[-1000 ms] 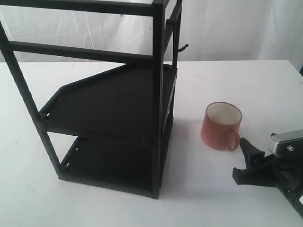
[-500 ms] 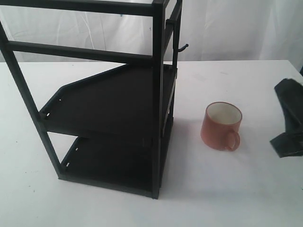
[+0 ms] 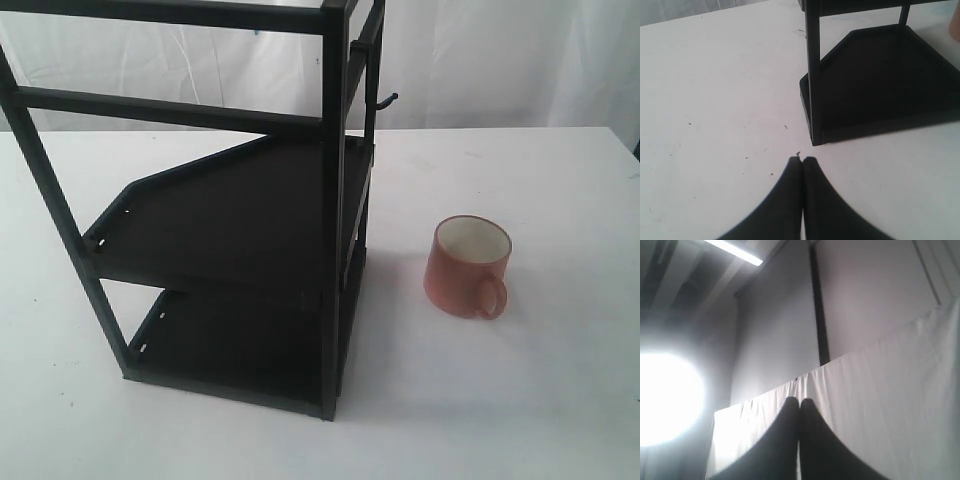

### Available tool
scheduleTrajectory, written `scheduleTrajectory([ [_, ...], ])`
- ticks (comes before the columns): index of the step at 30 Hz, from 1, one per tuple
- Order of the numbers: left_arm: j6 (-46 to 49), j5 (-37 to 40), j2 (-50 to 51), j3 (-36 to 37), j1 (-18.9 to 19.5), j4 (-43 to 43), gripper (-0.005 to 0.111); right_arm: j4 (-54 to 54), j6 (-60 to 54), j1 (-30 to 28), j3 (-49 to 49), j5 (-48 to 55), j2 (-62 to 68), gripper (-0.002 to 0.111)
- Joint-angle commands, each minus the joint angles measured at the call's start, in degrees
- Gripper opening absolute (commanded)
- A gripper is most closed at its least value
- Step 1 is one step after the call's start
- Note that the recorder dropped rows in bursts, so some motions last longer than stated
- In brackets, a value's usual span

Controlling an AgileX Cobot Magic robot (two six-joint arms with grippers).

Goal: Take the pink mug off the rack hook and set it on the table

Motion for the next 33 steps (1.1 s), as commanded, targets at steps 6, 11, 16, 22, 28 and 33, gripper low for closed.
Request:
scheduleTrajectory([
  [6,0.0,0.2,-0.2,0.2,-0.2,4.4,0.000,-35.2,31.8,-0.3,-14.0,43.7,-8.7,0.000],
  [11,0.0,0.2,-0.2,0.2,-0.2,6.6,0.000,-57.6,56.8,-0.3,-13.4,54.7,-13.9,0.000],
  [16,0.0,0.2,-0.2,0.2,-0.2,6.6,0.000,-59.1,57.4,-0.3,-13.2,54.6,-17.2,0.000],
  [22,0.0,0.2,-0.2,0.2,-0.2,6.6,0.000,-59.1,57.4,-0.3,-13.2,54.6,-18.8,0.000],
  [28,0.0,0.2,-0.2,0.2,-0.2,6.6,0.000,-59.0,57.4,-0.3,-13.2,54.6,-18.8,0.000],
  [33,0.0,0.2,-0.2,0.2,-0.2,6.6,0.000,-59.0,57.4,-0.3,-13.2,54.6,-18.8,0.000],
])
